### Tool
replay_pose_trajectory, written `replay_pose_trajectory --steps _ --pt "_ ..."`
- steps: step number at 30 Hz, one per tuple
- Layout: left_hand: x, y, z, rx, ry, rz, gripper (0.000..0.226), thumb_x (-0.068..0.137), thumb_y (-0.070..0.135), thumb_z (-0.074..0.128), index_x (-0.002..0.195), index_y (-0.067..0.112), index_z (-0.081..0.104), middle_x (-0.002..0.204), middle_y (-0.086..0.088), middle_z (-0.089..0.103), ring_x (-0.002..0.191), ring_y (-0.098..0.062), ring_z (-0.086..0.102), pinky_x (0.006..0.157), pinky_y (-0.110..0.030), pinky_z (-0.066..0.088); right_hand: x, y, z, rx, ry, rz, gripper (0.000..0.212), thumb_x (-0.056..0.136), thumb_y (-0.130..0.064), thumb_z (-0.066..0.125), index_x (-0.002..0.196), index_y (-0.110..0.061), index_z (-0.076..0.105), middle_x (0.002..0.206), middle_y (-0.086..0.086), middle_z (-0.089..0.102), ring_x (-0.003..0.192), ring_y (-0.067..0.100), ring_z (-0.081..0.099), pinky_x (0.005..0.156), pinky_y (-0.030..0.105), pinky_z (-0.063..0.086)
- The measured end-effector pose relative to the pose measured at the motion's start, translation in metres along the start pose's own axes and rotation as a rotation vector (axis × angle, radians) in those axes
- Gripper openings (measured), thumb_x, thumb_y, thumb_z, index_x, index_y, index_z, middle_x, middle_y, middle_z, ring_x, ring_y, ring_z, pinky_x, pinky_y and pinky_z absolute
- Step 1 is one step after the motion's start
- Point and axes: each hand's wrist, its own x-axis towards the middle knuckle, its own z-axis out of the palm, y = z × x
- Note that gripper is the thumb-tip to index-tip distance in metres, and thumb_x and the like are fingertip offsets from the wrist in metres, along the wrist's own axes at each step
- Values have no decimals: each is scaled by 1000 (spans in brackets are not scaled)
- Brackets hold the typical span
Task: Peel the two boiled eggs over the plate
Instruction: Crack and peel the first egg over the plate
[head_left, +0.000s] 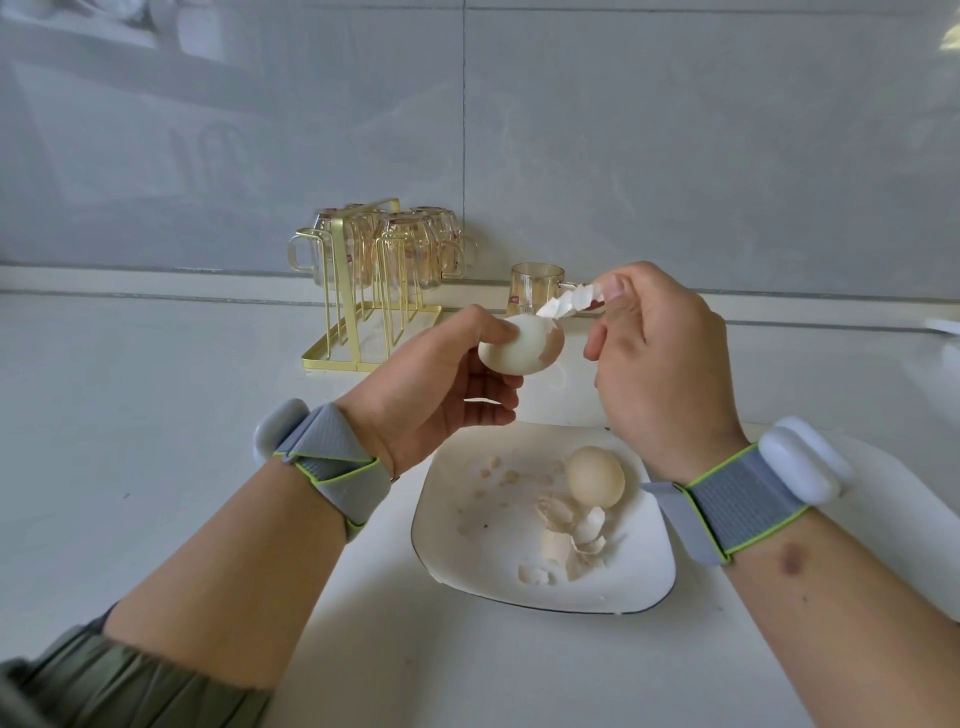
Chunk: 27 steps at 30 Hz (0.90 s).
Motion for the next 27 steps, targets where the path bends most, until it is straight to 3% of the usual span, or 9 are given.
replay_pose_trajectory --steps 11,19,27 --pt "-1 1 0 -47 -48 31 35 88 26 45 111 5 60 70 -7 56 62 -20 54 62 -31 52 1 -3 -2 31 52 44 22 103 -14 39 94 -12 59 79 -3 63 69 23 59 66 29 46" --pt "1 2 -4 -99 -117 22 41 79 31 44 106 5 62 69 -7 50 63 -22 52 63 -34 50 2 -5 -3 37 72 67 25 104 -19 38 91 -12 59 74 -3 62 66 26 60 66 40 51" --pt "1 3 -5 -165 -141 32 39 79 32 41 92 5 66 66 -8 45 61 -24 48 61 -34 46 3 -4 -3 34 90 78 24 104 -18 38 91 -14 57 75 -3 63 66 24 60 66 38 51"
